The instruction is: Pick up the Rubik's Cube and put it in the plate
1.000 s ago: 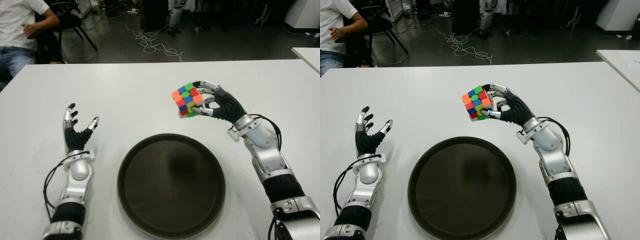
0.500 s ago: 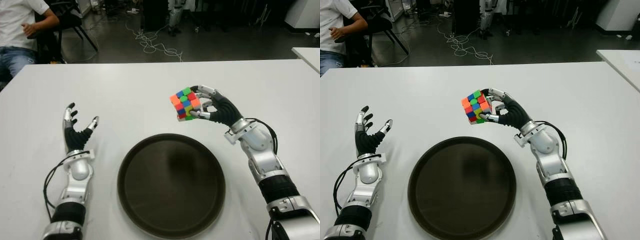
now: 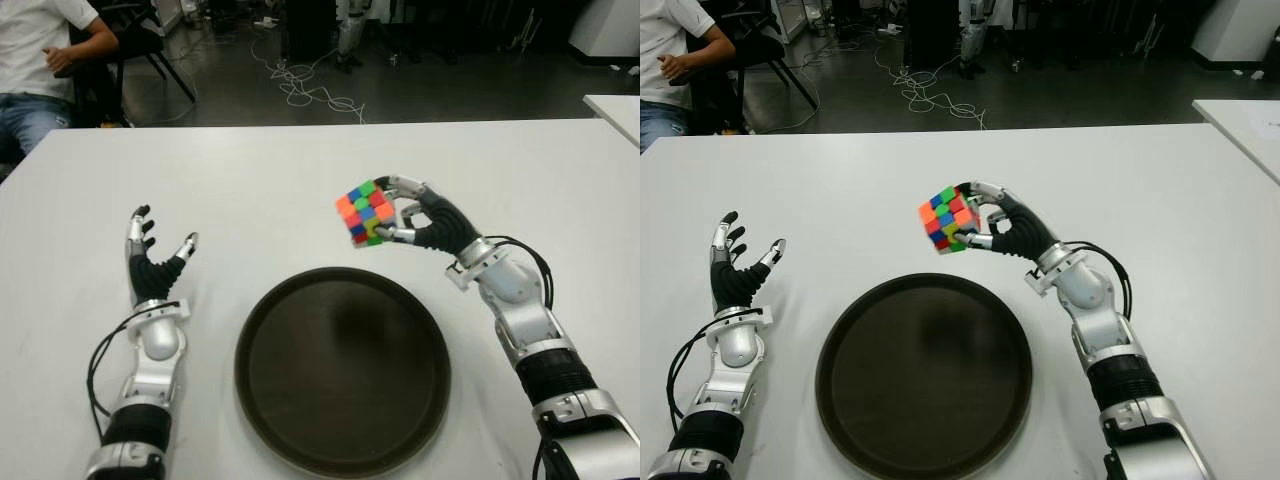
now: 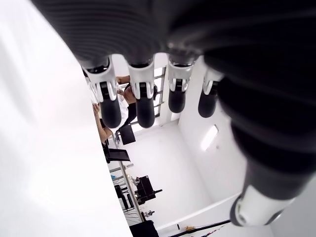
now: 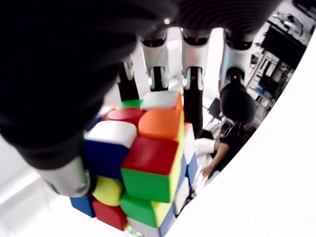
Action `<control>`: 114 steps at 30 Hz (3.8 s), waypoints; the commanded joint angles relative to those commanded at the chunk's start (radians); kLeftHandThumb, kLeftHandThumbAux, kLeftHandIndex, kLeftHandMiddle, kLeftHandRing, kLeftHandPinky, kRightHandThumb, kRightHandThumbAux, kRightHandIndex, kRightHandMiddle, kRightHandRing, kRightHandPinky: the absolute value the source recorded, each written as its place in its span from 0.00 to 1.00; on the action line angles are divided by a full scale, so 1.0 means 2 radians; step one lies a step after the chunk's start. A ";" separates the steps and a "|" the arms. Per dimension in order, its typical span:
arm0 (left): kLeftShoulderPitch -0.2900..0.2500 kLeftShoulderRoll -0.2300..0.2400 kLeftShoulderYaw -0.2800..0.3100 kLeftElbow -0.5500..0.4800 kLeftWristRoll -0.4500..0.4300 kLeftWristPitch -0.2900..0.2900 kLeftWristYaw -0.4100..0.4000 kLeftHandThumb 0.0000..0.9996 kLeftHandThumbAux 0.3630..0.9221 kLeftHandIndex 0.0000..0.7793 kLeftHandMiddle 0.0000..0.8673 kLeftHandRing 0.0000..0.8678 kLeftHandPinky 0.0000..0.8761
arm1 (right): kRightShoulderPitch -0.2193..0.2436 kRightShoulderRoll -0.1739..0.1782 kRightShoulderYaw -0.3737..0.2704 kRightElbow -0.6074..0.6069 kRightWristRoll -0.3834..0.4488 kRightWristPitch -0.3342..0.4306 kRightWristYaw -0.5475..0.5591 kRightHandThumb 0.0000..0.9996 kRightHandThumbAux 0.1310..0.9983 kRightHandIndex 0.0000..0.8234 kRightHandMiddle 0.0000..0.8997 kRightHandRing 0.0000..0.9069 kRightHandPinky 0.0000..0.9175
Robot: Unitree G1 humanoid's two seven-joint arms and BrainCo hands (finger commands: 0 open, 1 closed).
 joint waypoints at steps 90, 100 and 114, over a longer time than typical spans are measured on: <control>0.001 -0.001 0.001 0.002 -0.005 -0.008 -0.005 0.00 0.69 0.07 0.09 0.11 0.17 | -0.010 -0.020 -0.033 -0.057 0.041 0.056 0.044 0.03 0.70 0.71 0.90 0.93 0.91; 0.001 0.002 0.001 0.006 0.000 -0.006 -0.001 0.00 0.71 0.08 0.11 0.12 0.13 | -0.031 0.004 -0.098 0.024 0.034 0.034 -0.089 0.16 0.74 0.75 0.90 0.92 0.90; -0.002 0.008 0.003 0.015 -0.004 -0.012 -0.008 0.00 0.66 0.08 0.11 0.13 0.17 | -0.042 0.005 -0.131 0.141 0.009 0.020 -0.220 0.15 0.77 0.68 0.82 0.85 0.83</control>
